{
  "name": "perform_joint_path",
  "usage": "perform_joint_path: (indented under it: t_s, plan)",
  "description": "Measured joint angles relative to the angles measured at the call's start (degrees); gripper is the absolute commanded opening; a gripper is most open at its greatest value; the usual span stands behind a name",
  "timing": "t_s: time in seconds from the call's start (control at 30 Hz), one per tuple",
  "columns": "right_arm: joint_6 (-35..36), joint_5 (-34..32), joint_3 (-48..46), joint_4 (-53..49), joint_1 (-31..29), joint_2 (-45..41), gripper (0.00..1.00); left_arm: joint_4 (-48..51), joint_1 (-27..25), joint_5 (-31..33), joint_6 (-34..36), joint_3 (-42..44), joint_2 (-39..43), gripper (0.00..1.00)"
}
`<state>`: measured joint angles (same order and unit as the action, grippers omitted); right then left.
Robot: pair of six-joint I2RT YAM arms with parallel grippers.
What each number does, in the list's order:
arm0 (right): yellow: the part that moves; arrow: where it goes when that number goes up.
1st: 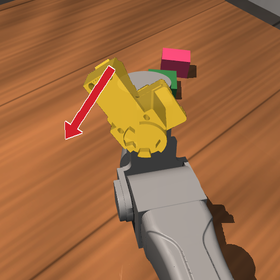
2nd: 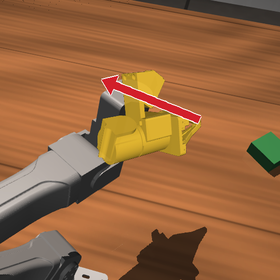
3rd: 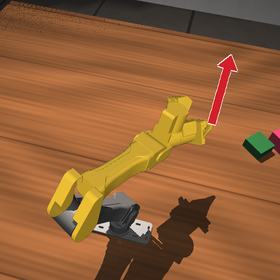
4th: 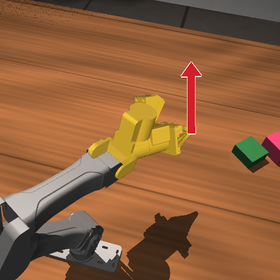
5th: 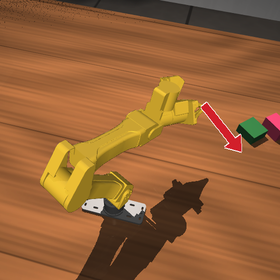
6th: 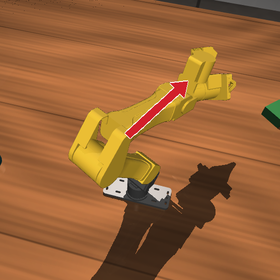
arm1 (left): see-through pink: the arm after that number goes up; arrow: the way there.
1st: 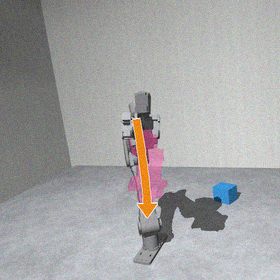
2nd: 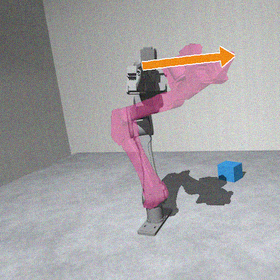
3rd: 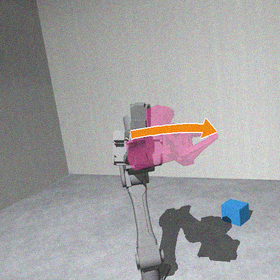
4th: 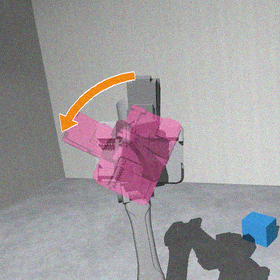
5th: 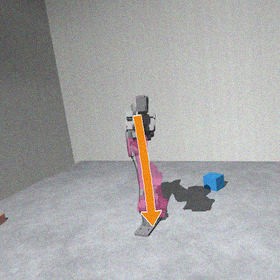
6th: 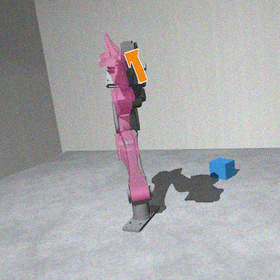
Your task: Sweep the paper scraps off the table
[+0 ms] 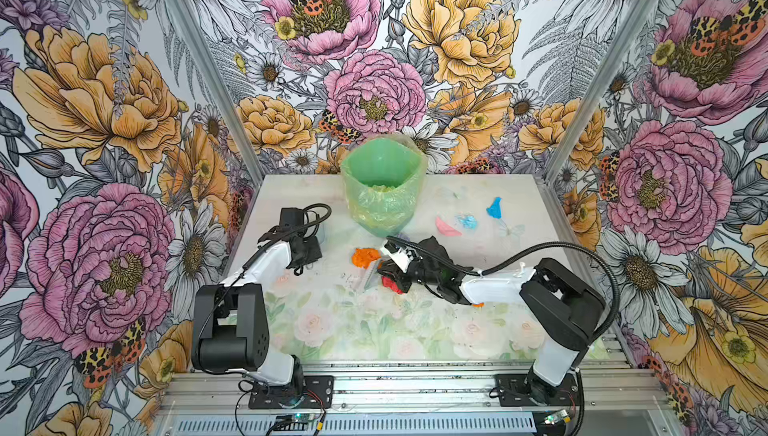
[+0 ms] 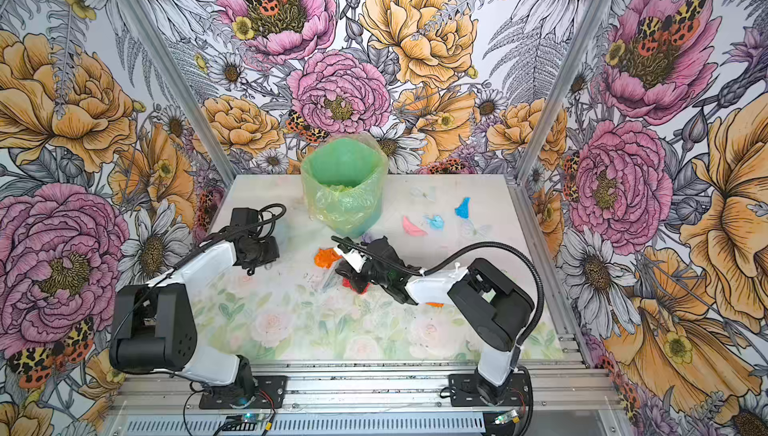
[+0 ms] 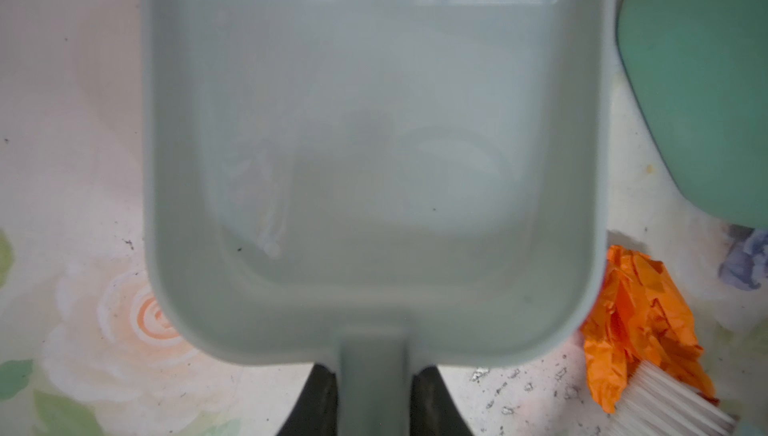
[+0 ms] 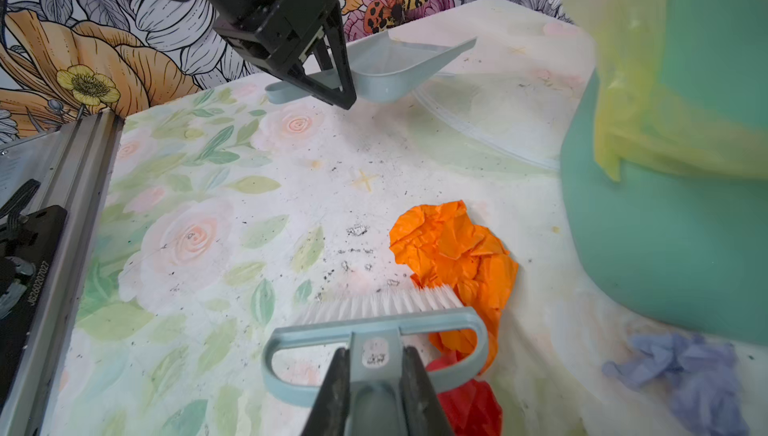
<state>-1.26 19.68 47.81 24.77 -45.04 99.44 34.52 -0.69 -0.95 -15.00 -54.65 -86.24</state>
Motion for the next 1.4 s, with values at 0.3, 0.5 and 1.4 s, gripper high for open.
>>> perform_joint_path:
  t_s: [0.3, 0.5, 1.4]
  plan:
    - [2.8, -0.9, -5.1, -6.1, 5.0, -7.7, 0.0, 0.1, -5.1, 0.1, -1.1, 1.3, 0.3, 0.15]
    - [4.0, -2.4, -6.1, -9.0, 7.2, -11.4, 0.0, 0.9, -9.2, 0.5, -2.4, 3.5, 2.9, 0.16]
    - [-9.1, -20.9, 2.2, -36.0, 10.1, -28.2, 0.0, 10.6, -37.2, 6.9, -16.0, 9.6, 18.1, 0.15]
